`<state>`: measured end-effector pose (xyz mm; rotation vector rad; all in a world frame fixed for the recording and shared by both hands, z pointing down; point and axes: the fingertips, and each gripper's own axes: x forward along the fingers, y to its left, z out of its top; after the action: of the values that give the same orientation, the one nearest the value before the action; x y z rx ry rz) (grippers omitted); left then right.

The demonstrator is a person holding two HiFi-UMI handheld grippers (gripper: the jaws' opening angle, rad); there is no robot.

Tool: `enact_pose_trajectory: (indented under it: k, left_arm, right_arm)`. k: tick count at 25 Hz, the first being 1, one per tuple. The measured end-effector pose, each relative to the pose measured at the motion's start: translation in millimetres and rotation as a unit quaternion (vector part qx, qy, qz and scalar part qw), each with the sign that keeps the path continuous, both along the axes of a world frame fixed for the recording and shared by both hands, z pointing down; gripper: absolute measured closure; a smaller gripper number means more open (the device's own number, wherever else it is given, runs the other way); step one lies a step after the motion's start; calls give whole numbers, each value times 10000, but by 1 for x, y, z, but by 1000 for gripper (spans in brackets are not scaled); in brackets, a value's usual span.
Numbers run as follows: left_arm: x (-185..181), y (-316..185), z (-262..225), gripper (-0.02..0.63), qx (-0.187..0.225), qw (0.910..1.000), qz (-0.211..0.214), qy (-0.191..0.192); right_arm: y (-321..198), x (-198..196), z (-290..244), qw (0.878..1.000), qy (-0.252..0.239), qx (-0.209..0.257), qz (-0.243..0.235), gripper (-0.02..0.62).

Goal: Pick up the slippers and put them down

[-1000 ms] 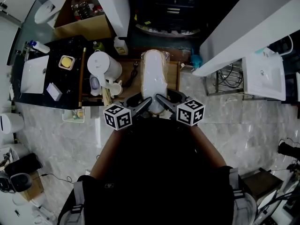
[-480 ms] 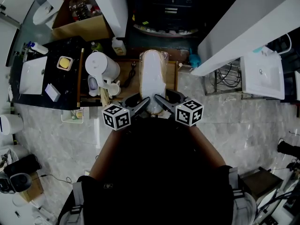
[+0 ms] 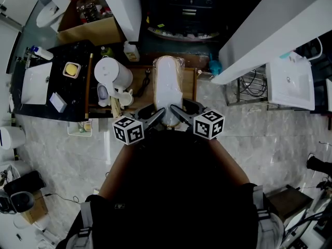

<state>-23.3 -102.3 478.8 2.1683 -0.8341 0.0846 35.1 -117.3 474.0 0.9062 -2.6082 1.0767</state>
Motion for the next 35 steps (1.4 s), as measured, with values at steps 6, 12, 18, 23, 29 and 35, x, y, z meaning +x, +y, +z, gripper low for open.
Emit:
enact_pose_trajectory:
  k: [6, 12, 18, 23, 29, 35]
  left_arm:
    - [0, 1, 1, 411, 13, 10000, 3, -15]
    - [-1, 3, 2, 411, -25, 10000, -3, -36]
    - [-2, 6, 6, 411, -86, 9999, 12, -53]
    - [-2, 8, 10, 411, -104, 9998, 83, -111]
    - [-4, 12, 24, 411, -317, 9992, 161, -204]
    - [-4, 9, 38, 411, -504, 9981, 230, -278]
  right_arm:
    - [1, 0, 1, 10000, 16, 3, -2, 367]
    - [3, -1, 2, 10000, 48, -14, -42, 367]
    - [6, -2, 7, 9999, 68, -69, -61, 367]
    - [7, -3, 12, 9999, 69, -128, -52, 367]
    - [12, -5, 23, 9997, 130, -210, -73, 367]
    - [8, -5, 37, 9993, 221, -295, -67, 368]
